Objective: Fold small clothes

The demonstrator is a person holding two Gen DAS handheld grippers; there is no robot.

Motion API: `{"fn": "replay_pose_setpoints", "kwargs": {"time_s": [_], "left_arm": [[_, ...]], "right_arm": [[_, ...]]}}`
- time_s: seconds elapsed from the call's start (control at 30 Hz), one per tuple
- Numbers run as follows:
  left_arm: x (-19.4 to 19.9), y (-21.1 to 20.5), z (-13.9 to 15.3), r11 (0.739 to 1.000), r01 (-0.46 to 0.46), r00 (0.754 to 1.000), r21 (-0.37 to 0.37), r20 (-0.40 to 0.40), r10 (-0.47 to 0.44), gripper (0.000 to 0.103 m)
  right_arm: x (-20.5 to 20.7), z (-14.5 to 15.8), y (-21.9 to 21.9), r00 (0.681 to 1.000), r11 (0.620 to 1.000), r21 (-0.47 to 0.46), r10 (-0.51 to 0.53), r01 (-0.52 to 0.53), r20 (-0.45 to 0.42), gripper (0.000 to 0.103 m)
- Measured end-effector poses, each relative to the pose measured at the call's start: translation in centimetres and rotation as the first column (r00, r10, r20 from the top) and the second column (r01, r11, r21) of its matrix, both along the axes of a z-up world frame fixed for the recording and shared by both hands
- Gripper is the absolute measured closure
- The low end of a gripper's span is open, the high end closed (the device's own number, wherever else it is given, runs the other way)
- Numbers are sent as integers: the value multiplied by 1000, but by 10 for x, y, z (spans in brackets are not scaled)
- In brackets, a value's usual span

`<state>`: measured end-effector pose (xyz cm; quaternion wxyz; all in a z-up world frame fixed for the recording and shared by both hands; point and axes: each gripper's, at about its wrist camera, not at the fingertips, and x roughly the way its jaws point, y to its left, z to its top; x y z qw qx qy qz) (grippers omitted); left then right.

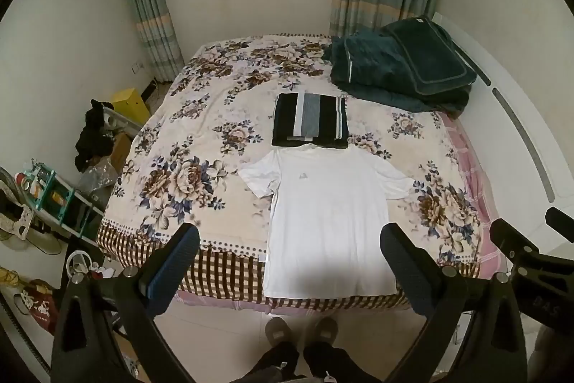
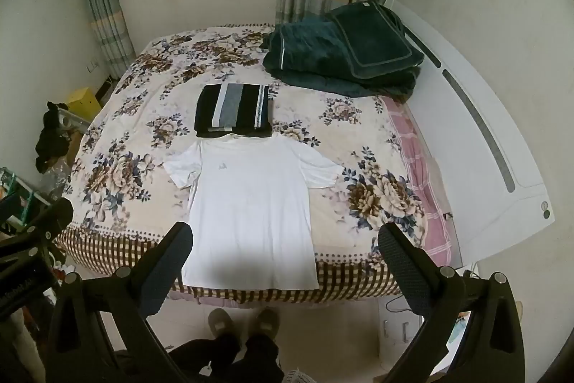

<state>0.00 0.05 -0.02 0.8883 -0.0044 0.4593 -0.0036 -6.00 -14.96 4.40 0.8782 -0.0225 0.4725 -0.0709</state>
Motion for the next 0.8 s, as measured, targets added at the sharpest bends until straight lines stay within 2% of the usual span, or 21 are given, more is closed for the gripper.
{"fn": "replay_pose_setpoints", "kwargs": {"time_s": [0.8], "left_arm": [[-1, 0, 2, 1000, 2, 1000, 0, 1, -2, 0]], "right_arm": [[-1, 7, -3, 1000, 1000, -6, -2, 2, 6, 0]]}}
